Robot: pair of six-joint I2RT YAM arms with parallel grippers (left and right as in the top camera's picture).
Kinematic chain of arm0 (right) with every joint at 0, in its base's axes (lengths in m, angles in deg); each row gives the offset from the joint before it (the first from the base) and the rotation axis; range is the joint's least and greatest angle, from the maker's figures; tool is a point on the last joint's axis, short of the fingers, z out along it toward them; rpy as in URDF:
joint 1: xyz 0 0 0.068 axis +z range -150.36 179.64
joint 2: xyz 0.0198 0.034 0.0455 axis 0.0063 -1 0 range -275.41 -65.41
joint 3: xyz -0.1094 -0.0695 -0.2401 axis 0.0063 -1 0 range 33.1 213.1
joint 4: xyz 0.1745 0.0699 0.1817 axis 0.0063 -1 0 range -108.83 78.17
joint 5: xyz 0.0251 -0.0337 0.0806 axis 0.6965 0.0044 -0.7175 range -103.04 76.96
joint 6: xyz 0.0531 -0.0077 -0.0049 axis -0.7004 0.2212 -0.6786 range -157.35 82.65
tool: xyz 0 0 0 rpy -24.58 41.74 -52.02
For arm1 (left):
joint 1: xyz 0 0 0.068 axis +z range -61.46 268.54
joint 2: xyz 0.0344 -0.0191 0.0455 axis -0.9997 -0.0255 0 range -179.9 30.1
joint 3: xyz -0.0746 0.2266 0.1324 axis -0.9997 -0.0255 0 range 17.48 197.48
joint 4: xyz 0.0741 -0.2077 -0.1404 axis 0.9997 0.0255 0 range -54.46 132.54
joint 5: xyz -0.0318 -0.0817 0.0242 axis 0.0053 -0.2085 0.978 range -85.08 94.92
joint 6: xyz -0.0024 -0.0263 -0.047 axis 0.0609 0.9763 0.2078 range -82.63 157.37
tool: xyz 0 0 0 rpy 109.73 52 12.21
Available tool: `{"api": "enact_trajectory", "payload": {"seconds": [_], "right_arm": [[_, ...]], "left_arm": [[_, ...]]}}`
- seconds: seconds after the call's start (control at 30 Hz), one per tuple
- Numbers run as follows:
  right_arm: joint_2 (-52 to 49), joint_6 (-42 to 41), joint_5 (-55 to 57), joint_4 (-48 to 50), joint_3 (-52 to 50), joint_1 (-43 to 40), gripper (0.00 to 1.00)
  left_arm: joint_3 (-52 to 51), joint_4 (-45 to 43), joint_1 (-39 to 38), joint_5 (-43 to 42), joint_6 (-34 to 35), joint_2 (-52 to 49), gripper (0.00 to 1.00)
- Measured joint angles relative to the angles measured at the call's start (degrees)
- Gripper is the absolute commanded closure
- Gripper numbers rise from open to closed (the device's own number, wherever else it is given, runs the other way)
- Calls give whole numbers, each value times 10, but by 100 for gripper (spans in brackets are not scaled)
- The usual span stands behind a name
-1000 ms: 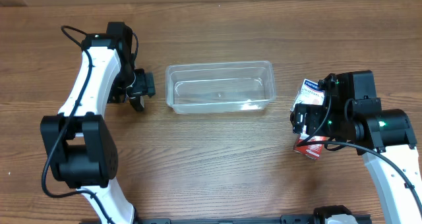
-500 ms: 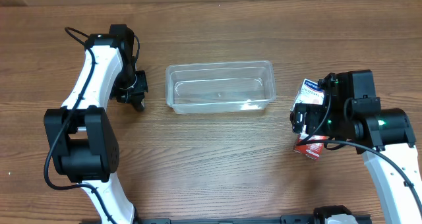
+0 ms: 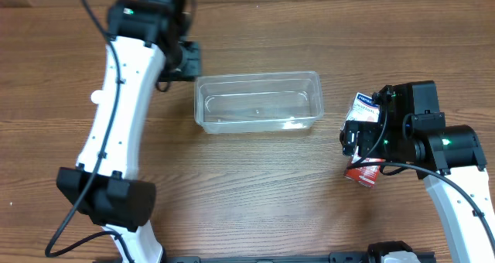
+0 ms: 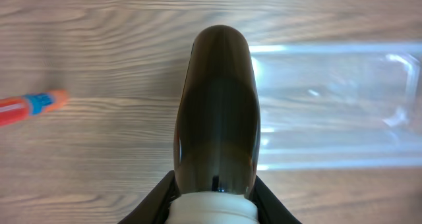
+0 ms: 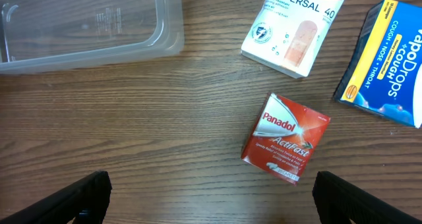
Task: Pack container
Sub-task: 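Carry the dark bottle into the container's left end and release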
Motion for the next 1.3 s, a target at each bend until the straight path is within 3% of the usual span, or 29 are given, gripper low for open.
{"api": "enact_trajectory", "payload": {"seconds": [0.13, 0.53, 0.67, 0.73, 1.03, 1.17, 1.3], "right_arm": [[0, 0, 0, 0, 0, 0, 0], [0, 0, 0, 1, 0, 0, 0], [0, 0, 0, 0, 0, 0, 0], [0, 0, 0, 0, 0, 0, 0], [0, 0, 0, 0, 0, 0, 0], [0, 0, 0, 0, 0, 0, 0], [0, 0, 0, 0, 0, 0, 0]], "left_arm": [[-6, -6, -43, -5, 9, -12, 88], [-11, -9, -45, -5, 16, -176, 86], [-13, -10, -45, -5, 16, -206, 71], [-14, -11, -45, -5, 16, -213, 57], [-12, 0, -45, -7, 24, -213, 51], [34, 37, -45, -7, 24, -211, 48], [90, 76, -44, 12, 25, -162, 33]]}}
